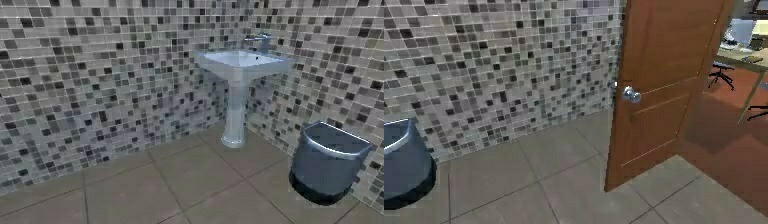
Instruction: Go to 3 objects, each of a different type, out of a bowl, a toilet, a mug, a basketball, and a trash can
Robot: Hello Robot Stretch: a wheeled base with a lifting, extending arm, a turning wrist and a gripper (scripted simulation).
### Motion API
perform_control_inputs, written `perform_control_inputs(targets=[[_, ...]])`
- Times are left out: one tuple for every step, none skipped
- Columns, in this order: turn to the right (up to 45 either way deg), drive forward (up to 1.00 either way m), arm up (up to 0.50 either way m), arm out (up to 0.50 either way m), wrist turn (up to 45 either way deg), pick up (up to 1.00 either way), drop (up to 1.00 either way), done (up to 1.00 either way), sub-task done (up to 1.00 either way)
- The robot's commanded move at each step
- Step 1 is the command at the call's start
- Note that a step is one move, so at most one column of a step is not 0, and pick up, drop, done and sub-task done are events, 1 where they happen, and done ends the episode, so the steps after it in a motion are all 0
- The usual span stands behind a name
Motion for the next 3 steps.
perform_control_inputs(targets=[[45.0,0.0,0.0,0.0,0.0,0.0,0.0,0.0,0.0],[15.0,0.0,0.0,0.0,0.0,0.0,0.0,0.0,0.0],[0.0,0.9,0.0,0.0,0.0,0.0,0.0,0.0,0.0]])
